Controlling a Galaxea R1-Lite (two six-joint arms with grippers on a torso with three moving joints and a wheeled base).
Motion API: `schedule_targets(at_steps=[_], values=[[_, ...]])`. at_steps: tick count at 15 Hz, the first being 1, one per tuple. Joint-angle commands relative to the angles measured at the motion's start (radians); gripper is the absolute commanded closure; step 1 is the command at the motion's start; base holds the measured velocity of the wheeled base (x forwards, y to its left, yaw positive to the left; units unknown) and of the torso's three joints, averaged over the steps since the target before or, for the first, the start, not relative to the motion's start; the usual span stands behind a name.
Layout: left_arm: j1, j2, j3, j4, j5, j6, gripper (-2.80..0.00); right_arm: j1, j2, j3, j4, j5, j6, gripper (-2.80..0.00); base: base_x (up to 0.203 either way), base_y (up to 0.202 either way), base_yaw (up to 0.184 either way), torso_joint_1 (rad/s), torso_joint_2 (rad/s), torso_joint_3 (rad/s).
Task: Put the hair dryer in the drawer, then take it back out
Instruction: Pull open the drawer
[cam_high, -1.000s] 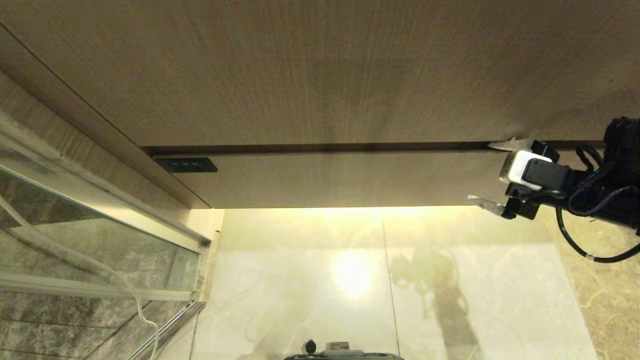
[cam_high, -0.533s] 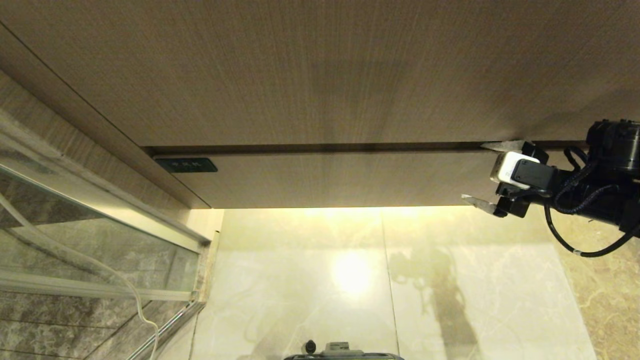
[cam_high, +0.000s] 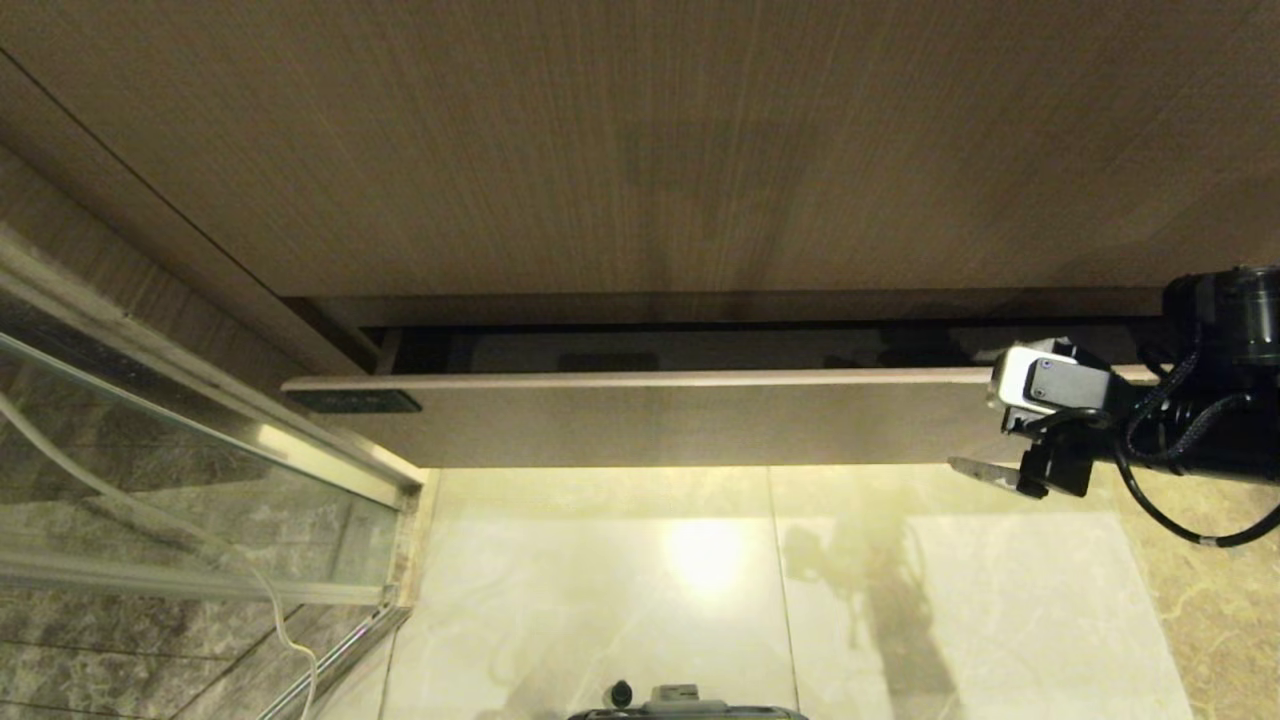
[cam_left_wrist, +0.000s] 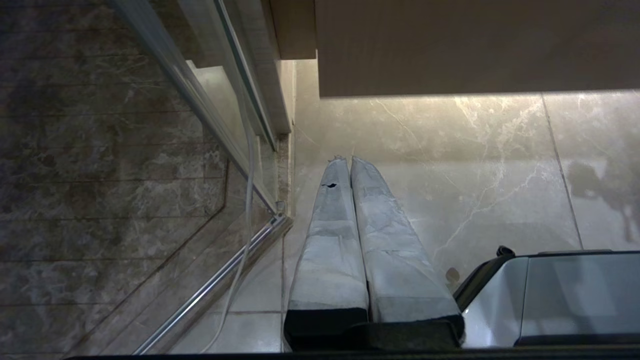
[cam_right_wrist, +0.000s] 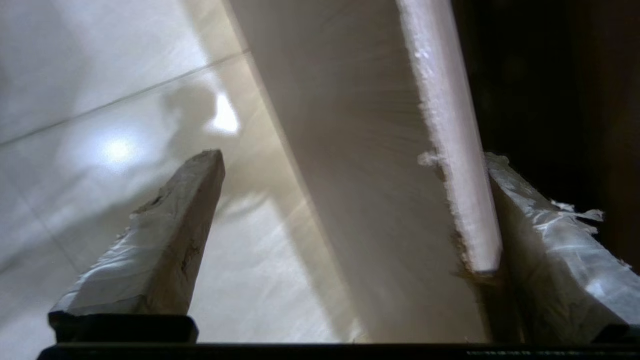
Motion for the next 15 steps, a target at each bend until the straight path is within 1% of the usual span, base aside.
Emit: schedule_targets(at_steps=[1,2,3,4,8,11,13,15], values=[[0.000,0.000,0.000,0.000,0.000,0.000,0.00,0.000,-0.008,-0.001,-0.013,-0.004,-0.004,-2.80,0.000,0.000,0.000,0.000,0.00,0.000],[0.000,-0.001,0.000,0.000,0.000,0.000,0.00,0.000,-0.010,0.004,-0.009,-0.017,-0.002,-2.80,0.000,0.000,0.000,0.000,0.00,0.000],[0.000,-0.001,0.000,-0.001,0.000,0.000,0.00,0.001,-0.011,0.012,-0.007,-0.047,-0.001,-2.80,0.000,0.000,0.000,0.000,0.00,0.000],[0.000,-0.002,-0.001,-0.001,0.000,0.000,0.00,0.000,-0.012,0.020,0.007,-0.052,0.003,-2.80,0.000,0.000,0.000,0.000,0.00,0.000],[0.000,-0.001,0.000,0.000,0.000,0.000,0.00,-0.016,-0.079,0.052,0.071,-0.042,0.016,-2.80,0.000,0.000,0.000,0.000,0.00,0.000],[0.000,-0.002,0.001,0.000,0.000,-0.001,0.00,-0.020,-0.189,0.142,0.087,-0.030,0.091,-2.80,0.000,0.000,0.000,0.000,0.00,0.000],[0.000,-0.002,0.001,0.000,0.000,0.000,0.00,-0.030,-0.262,0.186,0.099,-0.029,0.111,-2.80,0.000,0.000,0.000,0.000,0.00,0.000],[0.000,-0.002,0.001,-0.001,0.000,0.000,0.00,-0.062,-0.304,0.204,0.161,-0.021,0.121,-2.80,0.000,0.000,0.000,0.000,0.00,0.000]])
